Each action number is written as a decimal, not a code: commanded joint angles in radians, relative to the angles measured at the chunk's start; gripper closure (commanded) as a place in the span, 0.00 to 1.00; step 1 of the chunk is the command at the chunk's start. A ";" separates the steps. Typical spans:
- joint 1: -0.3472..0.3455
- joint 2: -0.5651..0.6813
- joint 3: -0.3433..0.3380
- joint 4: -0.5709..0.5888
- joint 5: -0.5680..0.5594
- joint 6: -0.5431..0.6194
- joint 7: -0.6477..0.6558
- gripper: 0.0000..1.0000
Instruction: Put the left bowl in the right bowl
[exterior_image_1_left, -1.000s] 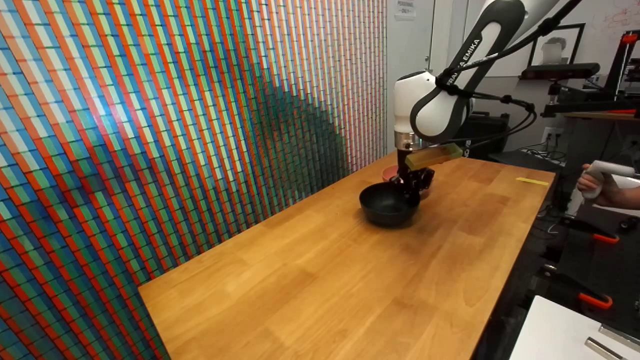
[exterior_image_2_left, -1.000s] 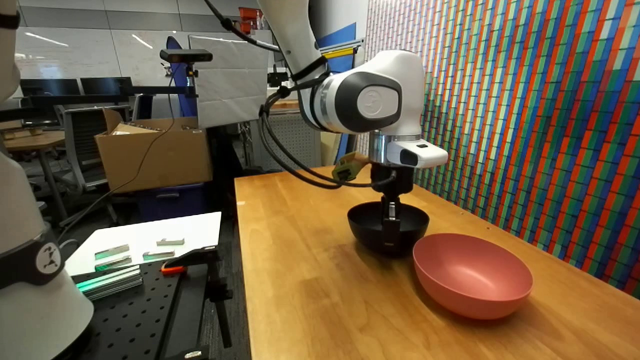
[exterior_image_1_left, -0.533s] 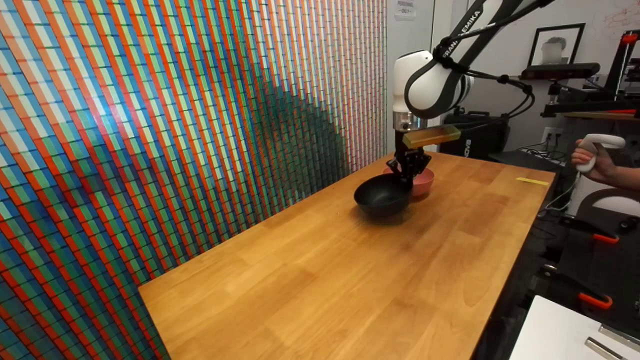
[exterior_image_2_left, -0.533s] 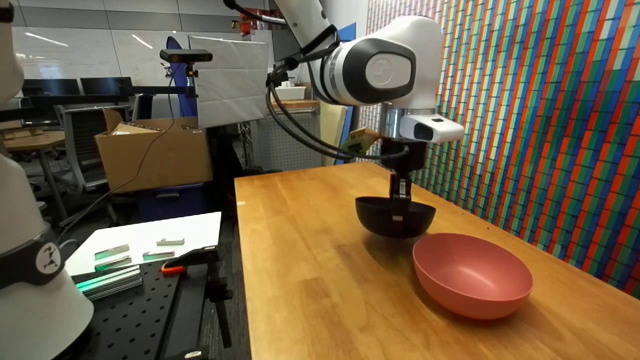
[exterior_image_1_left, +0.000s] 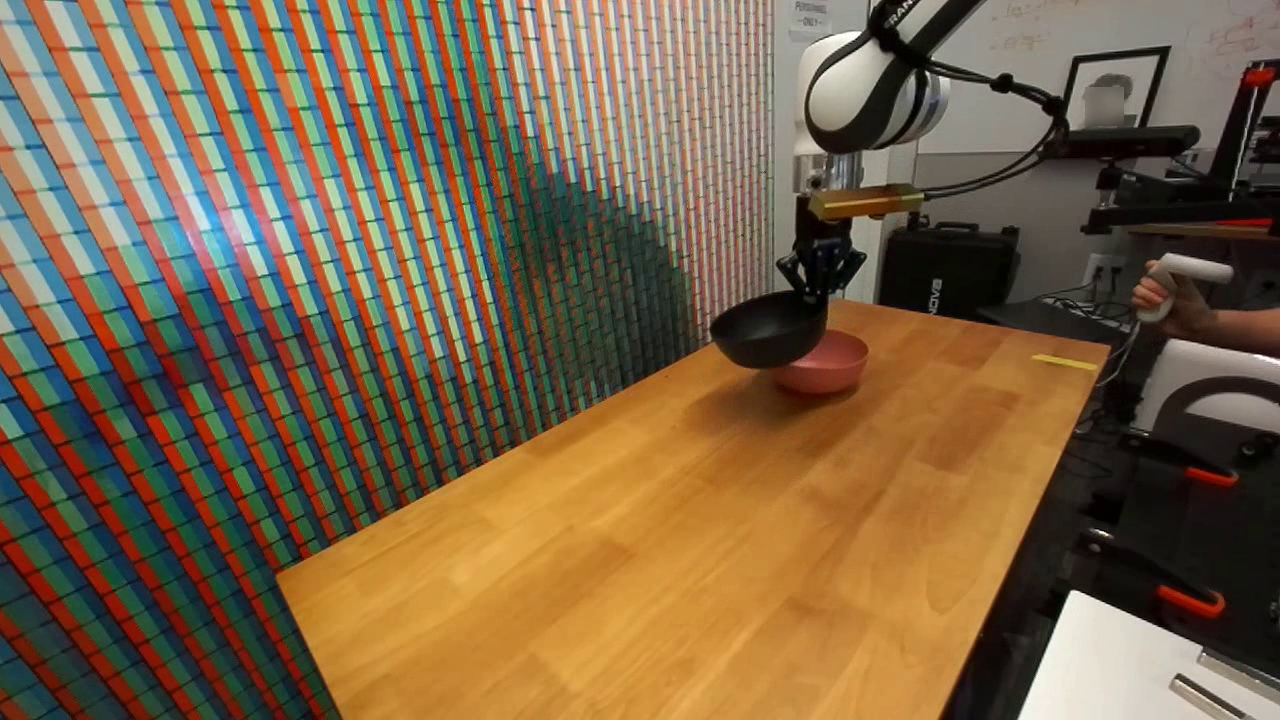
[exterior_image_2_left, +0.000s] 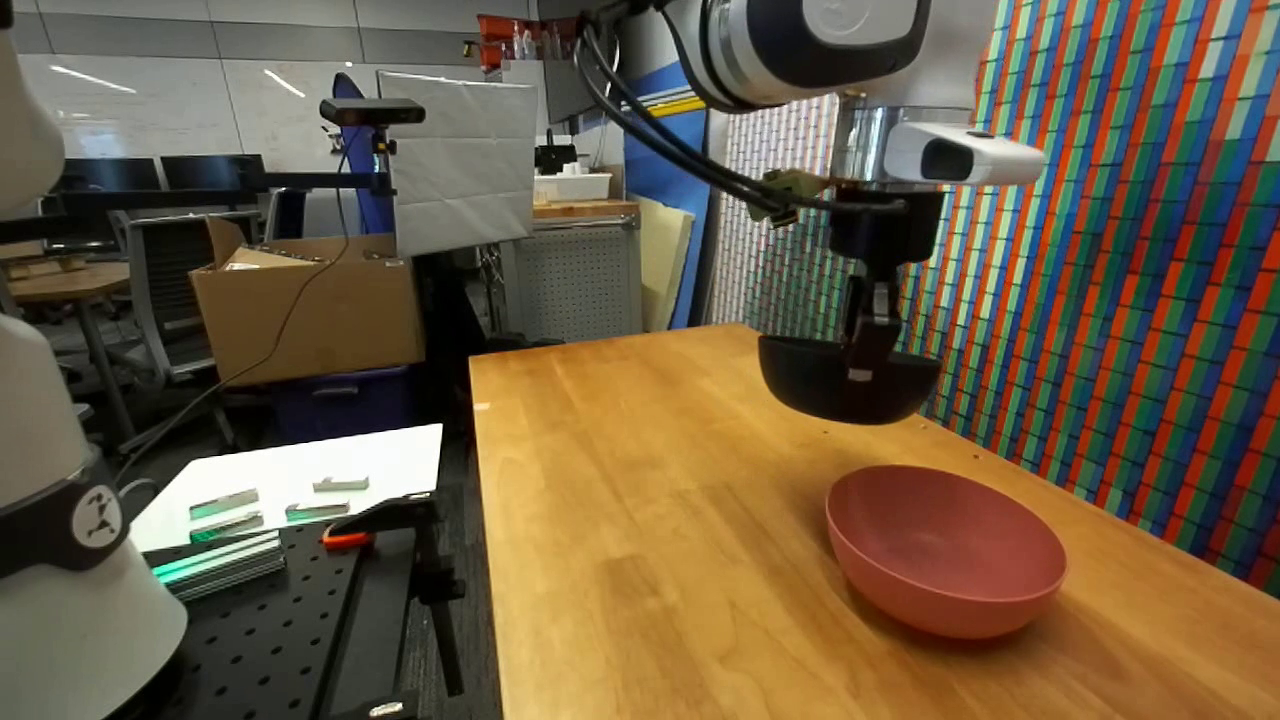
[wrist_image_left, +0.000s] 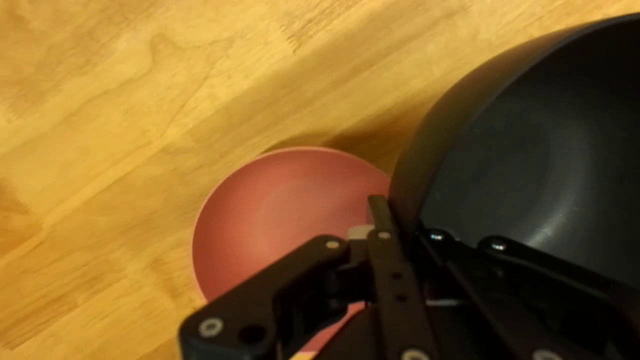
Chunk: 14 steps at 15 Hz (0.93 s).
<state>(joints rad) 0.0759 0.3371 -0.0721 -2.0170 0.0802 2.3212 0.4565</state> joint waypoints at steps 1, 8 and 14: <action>-0.030 0.000 -0.027 0.058 -0.034 -0.015 -0.001 0.96; -0.076 0.014 -0.071 0.047 -0.074 0.000 -0.001 0.96; -0.103 0.058 -0.081 0.039 -0.074 0.011 -0.009 0.96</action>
<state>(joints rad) -0.0218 0.3768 -0.1473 -1.9803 0.0107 2.3222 0.4561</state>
